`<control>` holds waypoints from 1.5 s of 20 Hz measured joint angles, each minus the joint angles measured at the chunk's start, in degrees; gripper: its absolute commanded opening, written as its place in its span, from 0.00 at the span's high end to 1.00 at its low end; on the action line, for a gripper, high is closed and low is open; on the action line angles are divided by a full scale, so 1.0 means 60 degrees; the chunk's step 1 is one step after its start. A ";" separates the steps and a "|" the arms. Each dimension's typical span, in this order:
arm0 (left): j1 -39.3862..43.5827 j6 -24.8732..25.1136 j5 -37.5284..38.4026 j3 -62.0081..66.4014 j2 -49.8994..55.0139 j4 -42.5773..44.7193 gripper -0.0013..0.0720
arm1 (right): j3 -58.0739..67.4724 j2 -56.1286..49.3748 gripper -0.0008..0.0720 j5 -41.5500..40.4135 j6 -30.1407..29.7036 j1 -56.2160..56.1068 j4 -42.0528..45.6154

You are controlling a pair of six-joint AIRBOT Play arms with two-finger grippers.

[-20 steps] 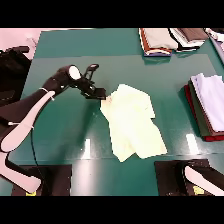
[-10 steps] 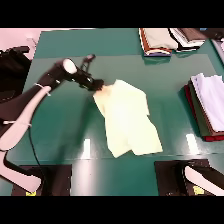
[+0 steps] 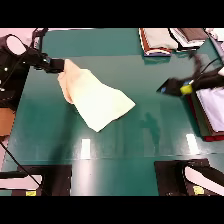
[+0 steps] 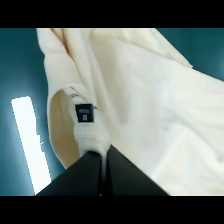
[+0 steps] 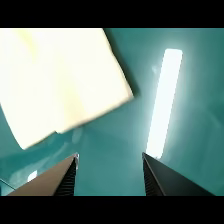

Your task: Fold the shirts.

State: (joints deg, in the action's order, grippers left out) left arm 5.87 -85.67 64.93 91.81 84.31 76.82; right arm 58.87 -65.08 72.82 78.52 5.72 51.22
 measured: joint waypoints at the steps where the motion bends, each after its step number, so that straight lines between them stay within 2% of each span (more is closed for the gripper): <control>1: -0.0055 0.0018 0.0076 0.0000 -0.0036 0.0044 0.95 | -0.0612 -0.0229 0.34 -0.0386 -0.0007 -0.0219 -0.0022; 6: -0.0175 0.0084 0.0270 0.0000 -0.0109 0.0153 0.95 | -0.1723 -0.1785 0.34 -0.2466 -0.0033 -0.1523 -0.0747; 9: -0.0197 0.0098 0.0353 0.0000 -0.0117 0.0171 0.95 | -0.1173 -0.2783 0.35 -0.3337 -0.0033 -0.2211 -0.1096; 11: -0.0200 0.0106 0.0393 0.0000 -0.0117 0.0186 0.95 | -0.0543 -0.3475 0.41 -0.3610 -0.0036 -0.2619 -0.1330; 13: -0.0200 0.0106 0.0404 0.0000 -0.0117 0.0197 0.95 | 0.0117 -0.4109 0.85 -0.3774 -0.0036 -0.2943 -0.1337; 14: -0.0200 0.0106 0.0408 0.0000 -0.0117 0.0193 0.95 | 0.0430 -0.4379 0.96 -0.3825 -0.0033 -0.3075 -0.1249; 17: -0.0204 0.0109 0.0433 0.0004 -0.0200 0.0215 0.95 | 0.1446 -0.4819 0.96 -0.3982 -0.0080 -0.3311 -0.1155; 20: -0.0204 0.0113 0.0182 0.0018 -0.0761 0.0484 0.95 | 0.2641 -0.4488 0.96 -0.3887 -0.0117 -0.3231 -0.0546; 25: -0.0208 0.0117 -0.0681 0.0033 -0.2936 0.1231 0.95 | 0.5176 -0.2659 0.96 -0.2830 -0.0146 -0.2302 0.1209; 30: -0.0208 0.0117 -0.1071 0.0098 -0.5431 0.1552 0.95 | 0.7435 -0.0554 0.96 -0.1585 -0.0146 -0.0965 0.1971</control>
State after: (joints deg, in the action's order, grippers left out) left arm 4.62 -84.97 58.50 92.40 51.72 86.13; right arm 103.48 -68.40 63.31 77.65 -0.08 63.05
